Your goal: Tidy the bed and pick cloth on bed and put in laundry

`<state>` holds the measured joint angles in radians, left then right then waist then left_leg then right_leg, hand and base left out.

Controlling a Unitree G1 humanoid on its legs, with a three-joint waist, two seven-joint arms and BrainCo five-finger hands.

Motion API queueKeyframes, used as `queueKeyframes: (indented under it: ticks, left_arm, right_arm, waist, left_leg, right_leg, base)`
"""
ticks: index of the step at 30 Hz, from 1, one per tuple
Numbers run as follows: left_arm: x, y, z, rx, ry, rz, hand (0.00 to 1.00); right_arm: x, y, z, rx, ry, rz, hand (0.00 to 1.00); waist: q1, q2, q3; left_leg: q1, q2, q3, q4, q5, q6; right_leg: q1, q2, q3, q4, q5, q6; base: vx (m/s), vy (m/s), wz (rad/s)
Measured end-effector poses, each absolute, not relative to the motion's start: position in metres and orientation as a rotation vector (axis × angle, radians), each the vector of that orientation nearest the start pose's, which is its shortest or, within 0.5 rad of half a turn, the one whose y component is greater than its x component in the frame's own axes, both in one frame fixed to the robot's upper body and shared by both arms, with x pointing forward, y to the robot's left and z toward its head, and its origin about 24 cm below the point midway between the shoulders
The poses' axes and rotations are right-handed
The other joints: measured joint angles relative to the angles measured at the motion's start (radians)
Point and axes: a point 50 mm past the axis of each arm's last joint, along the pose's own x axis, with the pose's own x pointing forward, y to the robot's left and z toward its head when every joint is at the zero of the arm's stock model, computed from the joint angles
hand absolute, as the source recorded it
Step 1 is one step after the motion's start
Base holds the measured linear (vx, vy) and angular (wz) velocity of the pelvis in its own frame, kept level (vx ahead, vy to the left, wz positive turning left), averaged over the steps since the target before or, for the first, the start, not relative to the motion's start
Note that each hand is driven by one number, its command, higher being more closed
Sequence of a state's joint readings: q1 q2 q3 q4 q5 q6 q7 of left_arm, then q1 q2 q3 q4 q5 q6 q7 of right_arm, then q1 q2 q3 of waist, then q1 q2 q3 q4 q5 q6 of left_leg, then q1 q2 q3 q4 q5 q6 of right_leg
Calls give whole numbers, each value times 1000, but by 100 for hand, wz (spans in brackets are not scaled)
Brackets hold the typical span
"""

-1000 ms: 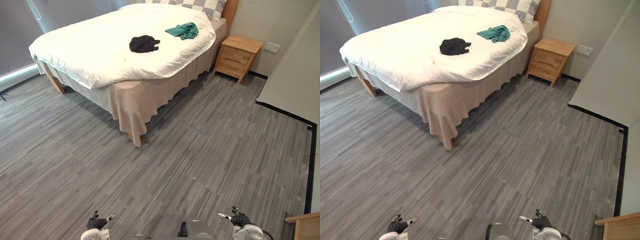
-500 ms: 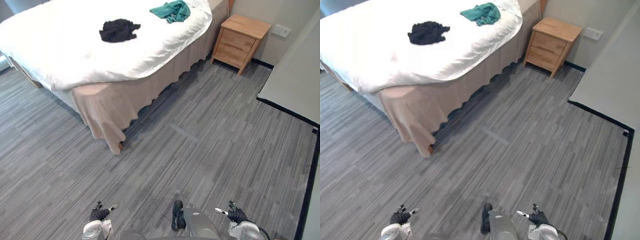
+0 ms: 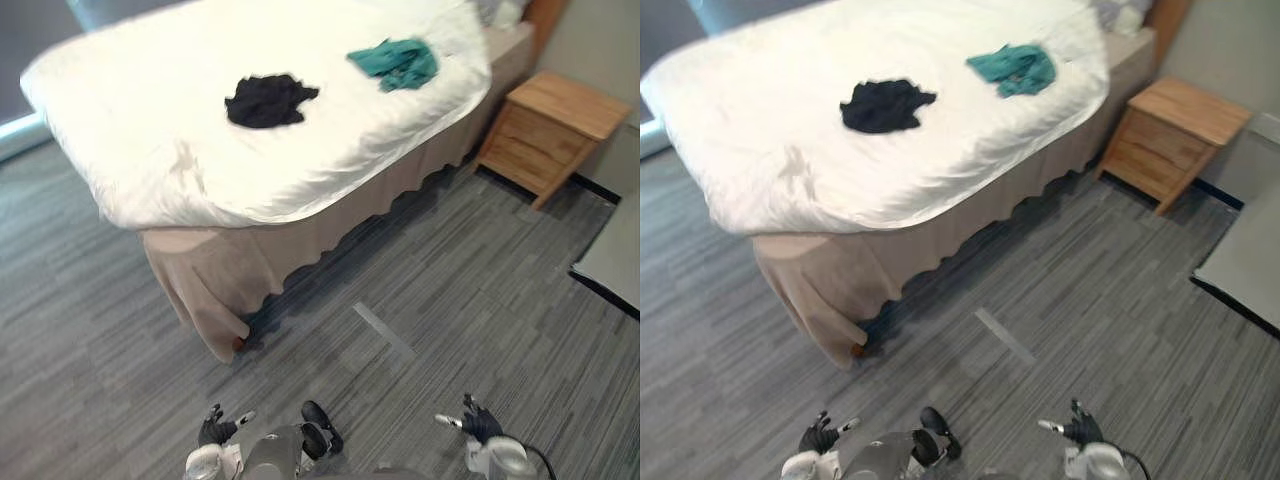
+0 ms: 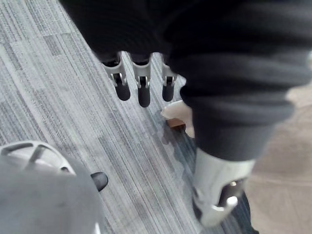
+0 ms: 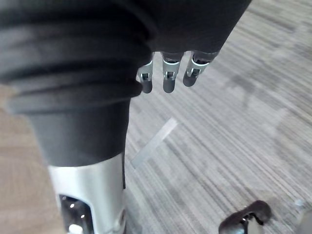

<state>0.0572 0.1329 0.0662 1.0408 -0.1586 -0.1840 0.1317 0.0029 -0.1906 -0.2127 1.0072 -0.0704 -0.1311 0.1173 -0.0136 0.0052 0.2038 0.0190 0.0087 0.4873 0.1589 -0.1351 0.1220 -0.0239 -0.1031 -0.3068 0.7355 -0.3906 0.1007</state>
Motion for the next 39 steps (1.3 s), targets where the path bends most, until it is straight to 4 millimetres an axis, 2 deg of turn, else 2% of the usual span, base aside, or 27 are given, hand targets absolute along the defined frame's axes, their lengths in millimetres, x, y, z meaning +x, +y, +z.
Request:
queueKeyframes:
  ticks: [2,3,4,5,6,7,8,9,10,11,12,16,18,20,23,25,26,28,29,30,31,32,33,35,36,38,39]
  left_arm:
    - [128,222,-142,34,868,341,0]
    - [133,225,-140,42,854,343,0]
    - [132,235,-138,52,855,367,0]
    - [123,243,-139,51,871,403,0]
    - [113,252,-140,39,888,458,0]
    - [109,249,-142,11,896,486,0]
    - [108,237,-145,-34,900,492,0]
    - [109,226,-147,-65,903,482,0]
    - [116,210,-149,-110,896,457,0]
    - [118,199,-150,-134,895,433,0]
    - [118,196,-150,-138,897,422,0]
    - [115,197,-150,-123,884,424,0]
    - [117,199,-149,-110,871,426,0]
    - [117,202,-148,-84,862,453,0]
    - [122,225,-139,-33,807,510,0]
    - [143,262,-116,35,666,558,0]
    - [152,271,-107,58,615,564,0]
    - [194,304,-57,177,365,586,0]
    - [201,310,-45,203,313,593,0]
    - [219,322,-15,252,187,603,0]
    - [230,328,5,277,104,601,0]
    - [247,335,41,315,-25,583,0]
    - [252,337,55,331,-75,578,0]
    - [269,341,104,420,-233,529,0]
    - [273,339,115,443,-269,511,0]
    - [287,325,155,487,-417,425,0]
    - [290,322,160,493,-437,406,0]
  right_arm:
    - [137,-235,-136,-74,879,-129,0]
    - [130,-229,-140,-52,898,-132,0]
    - [120,-216,-146,-12,927,-133,0]
    - [116,-211,-149,6,941,-138,0]
    - [110,-201,-152,22,958,-121,0]
    - [111,-200,-152,22,961,-118,0]
    - [116,-202,-150,14,948,-119,0]
    - [120,-205,-149,8,942,-121,0]
    - [122,-209,-147,-1,941,-128,0]
    - [121,-213,-147,0,952,-140,0]
    - [120,-216,-147,-3,958,-146,0]
    - [119,-222,-146,6,962,-170,0]
    - [118,-219,-148,24,970,-173,0]
    - [110,-213,-151,71,991,-185,0]
    - [98,-209,-155,103,1016,-201,0]
    - [88,-211,-157,109,1036,-218,0]
    - [87,-212,-157,115,1036,-225,0]
    - [74,-215,-159,98,1068,-228,0]
    - [73,-214,-159,92,1071,-221,0]
    - [70,-216,-159,77,1081,-217,0]
    - [66,-218,-159,68,1091,-216,0]
    - [60,-219,-160,55,1106,-216,0]
    - [59,-219,-160,57,1108,-219,0]
    - [56,-221,-158,50,1104,-230,0]
    - [55,-222,-158,49,1100,-234,0]
    - [51,-224,-158,59,1116,-246,0]
    - [51,-224,-158,57,1118,-243,0]
  waist:
    - [-4,23,-3]
    - [-3,32,-7]
    - [-1,0,-14]
    - [3,-35,-29]
    - [23,-89,-48]
    - [36,-79,-49]
    - [43,-47,-49]
    - [40,-33,-43]
    - [35,0,-24]
    - [34,21,-17]
    - [36,26,-17]
    - [40,31,-43]
    - [42,27,-46]
    - [41,6,-55]
    - [38,-20,-79]
    - [21,-23,-105]
    - [19,-23,-113]
    - [18,-15,-124]
    - [16,-12,-127]
    - [13,-7,-130]
    - [13,-3,-131]
    - [11,5,-137]
    - [10,5,-139]
    - [-1,10,-144]
    - [-2,13,-149]
    - [-2,17,-165]
    - [-2,18,-166]
  left_leg:
    - [19,45,-107,-11,-6,-39]
    - [15,66,-171,-10,-13,-70]
    - [22,74,-227,-7,-27,-119]
    - [24,74,-246,9,-38,-138]
    - [16,71,-255,66,-75,-179]
    - [2,104,-252,120,-105,-206]
    - [-29,153,-243,178,-124,-227]
    - [-47,173,-242,205,-125,-230]
    - [-61,200,-243,245,-124,-231]
    - [-69,218,-243,273,-116,-244]
    - [-69,225,-242,280,-109,-253]
    - [43,201,-155,61,-30,-265]
    - [74,187,-139,-6,1,-267]
    - [90,171,-139,-67,35,-264]
    - [104,164,-127,-123,68,-263]
    - [106,175,-63,-152,86,-264]
    - [108,176,-45,-161,93,-262]
    - [124,170,2,-201,115,-263]
    - [124,167,5,-206,117,-262]
    - [124,163,16,-214,121,-264]
    - [125,160,22,-217,124,-266]
    - [128,154,24,-227,130,-265]
    - [130,152,26,-232,132,-266]
    - [146,144,30,-248,138,-268]
    - [145,144,31,-249,138,-268]
    - [143,142,50,-254,138,-268]
    - [143,142,54,-253,138,-268]
  right_leg:
    - [-57,23,110,-167,22,2]
    - [-88,28,208,-270,72,17]
    - [-101,8,320,-396,199,38]
    - [-104,-10,343,-448,302,43]
    - [-101,-39,336,-482,433,35]
    - [-71,-23,314,-502,388,20]
    - [-40,7,275,-549,371,-5]
    - [-23,19,249,-573,361,-17]
    - [4,35,215,-594,354,-27]
    - [29,46,195,-605,350,-38]
    - [40,47,187,-607,345,-46]
    - [76,41,152,-619,331,-55]
    - [75,35,145,-622,324,-59]
    - [78,28,132,-625,324,-59]
    - [79,25,120,-637,327,-60]
    - [78,24,109,-652,333,-58]
    - [78,24,107,-658,336,-56]
    - [77,23,119,-683,356,-51]
    - [77,22,122,-692,362,-50]
    - [76,21,127,-710,375,-48]
    - [76,21,130,-717,381,-45]
    - [77,19,130,-728,387,-42]
    - [78,17,129,-730,387,-41]
    - [93,15,130,-745,391,-38]
    - [93,15,130,-747,391,-38]
    - [93,15,134,-761,394,-40]
    - [93,15,136,-762,394,-40]
  base:
    - [361,-287,155]
    - [294,-331,174]
    - [367,-449,167]
    - [422,-532,120]
    - [482,-594,45]
    - [397,-494,32]
    - [262,-352,31]
    - [183,-271,61]
    - [220,-317,71]
    - [169,-245,60]
    - [154,-232,41]
    - [71,-107,24]
    - [-18,-26,18]
    - [-84,-15,17]
    - [-62,-7,9]
    - [-53,-12,14]
    - [-9,-4,12]
    - [-9,23,-13]
    - [-5,34,-22]
    - [16,27,-17]
    - [27,18,-15]
    - [58,22,-6]
    - [63,21,-3]
    - [61,18,0]
    - [58,12,2]
    - [62,5,-3]
    - [54,-2,-5]
